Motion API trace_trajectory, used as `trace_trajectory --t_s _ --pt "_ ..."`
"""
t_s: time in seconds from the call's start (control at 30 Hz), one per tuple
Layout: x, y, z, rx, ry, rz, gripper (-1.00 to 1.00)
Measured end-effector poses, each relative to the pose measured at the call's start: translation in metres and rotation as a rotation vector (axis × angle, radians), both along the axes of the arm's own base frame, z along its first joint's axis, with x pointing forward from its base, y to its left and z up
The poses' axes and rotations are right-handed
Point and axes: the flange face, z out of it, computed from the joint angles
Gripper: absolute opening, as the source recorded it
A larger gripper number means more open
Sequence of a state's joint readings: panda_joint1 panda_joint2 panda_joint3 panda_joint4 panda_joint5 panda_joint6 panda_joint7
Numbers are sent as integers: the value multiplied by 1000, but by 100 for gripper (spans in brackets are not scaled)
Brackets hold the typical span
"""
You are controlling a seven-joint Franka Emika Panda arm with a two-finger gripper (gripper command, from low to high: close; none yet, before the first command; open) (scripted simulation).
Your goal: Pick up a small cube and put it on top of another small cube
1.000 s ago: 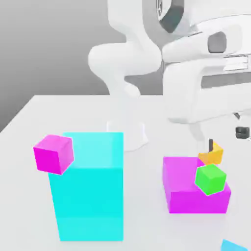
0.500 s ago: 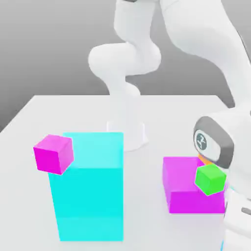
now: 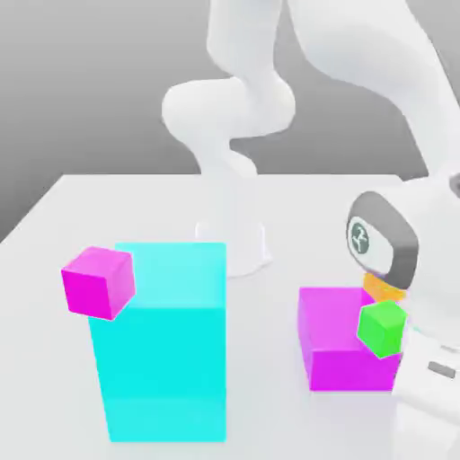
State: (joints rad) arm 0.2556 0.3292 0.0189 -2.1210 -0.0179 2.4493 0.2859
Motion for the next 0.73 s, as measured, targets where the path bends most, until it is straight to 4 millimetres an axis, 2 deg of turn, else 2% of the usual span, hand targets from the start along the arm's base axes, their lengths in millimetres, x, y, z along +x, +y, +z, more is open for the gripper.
trace_trajectory --t_s 0.17,0.23,0.33,0.47,0.5,0.53,0.6,0.63,0.73 --pt "1 -103 78 -1 -3 -364 -100" --pt "-8 -156 108 -1 -3 -534 -100" --pt "-31 -219 150 2 -3 -766 -100" --pt "-74 -275 202 8 -2 -1035 -100" --pt "-85 -287 210 9 -1 -1094 -100" --pt "-90 -293 205 10 -1 -1124 -100" --pt "-94 -298 181 11 0 -1147 -100" --pt "-95 -298 167 11 -1 -1151 100" --pt "-95 -298 167 11 -1 -1151 100"
